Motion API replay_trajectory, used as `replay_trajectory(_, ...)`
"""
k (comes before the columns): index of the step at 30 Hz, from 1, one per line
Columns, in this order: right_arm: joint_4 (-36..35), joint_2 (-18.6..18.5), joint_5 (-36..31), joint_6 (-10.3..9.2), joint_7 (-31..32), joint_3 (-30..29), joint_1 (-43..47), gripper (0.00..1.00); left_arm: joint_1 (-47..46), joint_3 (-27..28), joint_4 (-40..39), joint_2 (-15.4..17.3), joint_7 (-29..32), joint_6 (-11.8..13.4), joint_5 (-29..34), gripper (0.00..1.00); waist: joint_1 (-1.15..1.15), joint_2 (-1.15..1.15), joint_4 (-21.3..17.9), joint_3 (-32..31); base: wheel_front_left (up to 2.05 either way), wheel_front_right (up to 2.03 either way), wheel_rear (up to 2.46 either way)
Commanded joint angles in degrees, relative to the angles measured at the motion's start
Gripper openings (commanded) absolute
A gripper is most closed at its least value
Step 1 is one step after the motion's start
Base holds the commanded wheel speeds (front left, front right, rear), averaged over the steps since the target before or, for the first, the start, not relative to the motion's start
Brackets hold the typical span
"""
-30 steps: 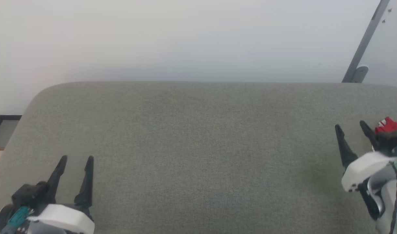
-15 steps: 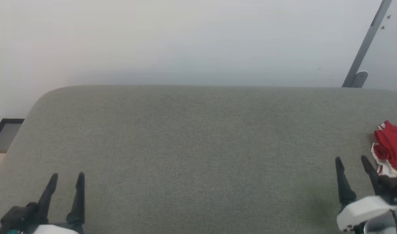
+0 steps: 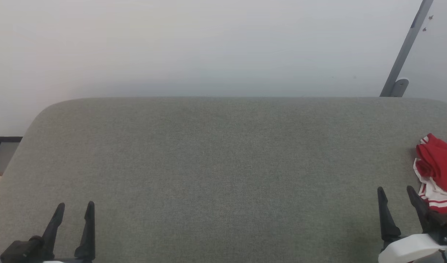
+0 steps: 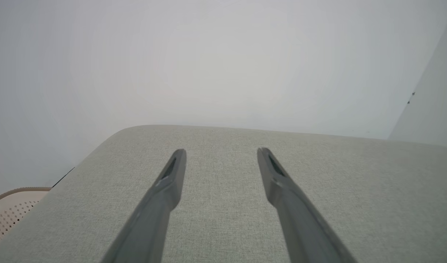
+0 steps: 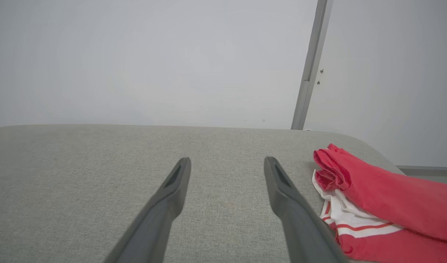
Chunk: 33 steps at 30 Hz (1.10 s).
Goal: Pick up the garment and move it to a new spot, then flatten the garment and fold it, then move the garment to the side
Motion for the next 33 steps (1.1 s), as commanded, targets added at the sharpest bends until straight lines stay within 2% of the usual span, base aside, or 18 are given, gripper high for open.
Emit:
replay_trajectory(1,-0.4,0.4,-0.3,-0.11,-0.1,-0.1,0.6,1.00,0.0,0.3,0.1,-0.1,-0.2,-0.4,0.5,1.00,0.00,0.00,0.1,-0.1,0.00,0.00,0.00)
replay_trajectory(21,-0.8,1.5,-1.0,-0.11,0.1,0.8,0.9,1.00,-0.4,1.2,-1.4,-1.5,-0.2,-1.0,0.9,1.00,0.00,0.00,0.2,-0.2,0.00,0.00,0.00)
replay_trajectory(22,-0.4,1.4,-0.8,0.00,0.0,0.7,0.3,0.00,-0.1,1.2,-1.3,-1.7,0.0,-0.9,0.8,0.00,0.00,0.00,0.2,-0.2,0.00,0.00,0.00)
replay_trajectory(26,1.5,1.9,0.1,0.00,0.5,0.4,0.8,0.00,0.2,0.8,0.7,-3.0,0.4,-0.9,0.0,0.00,0.00,0.00,0.1,-0.2,0.00,0.00,0.00)
replay_trajectory(33,1.5,2.2,8.2,-0.01,3.0,0.1,-0.3,0.00,-1.4,1.0,1.5,-4.0,2.5,-0.9,-6.9,0.00,0.00,0.00,0.0,0.0,0.00,0.00,0.00)
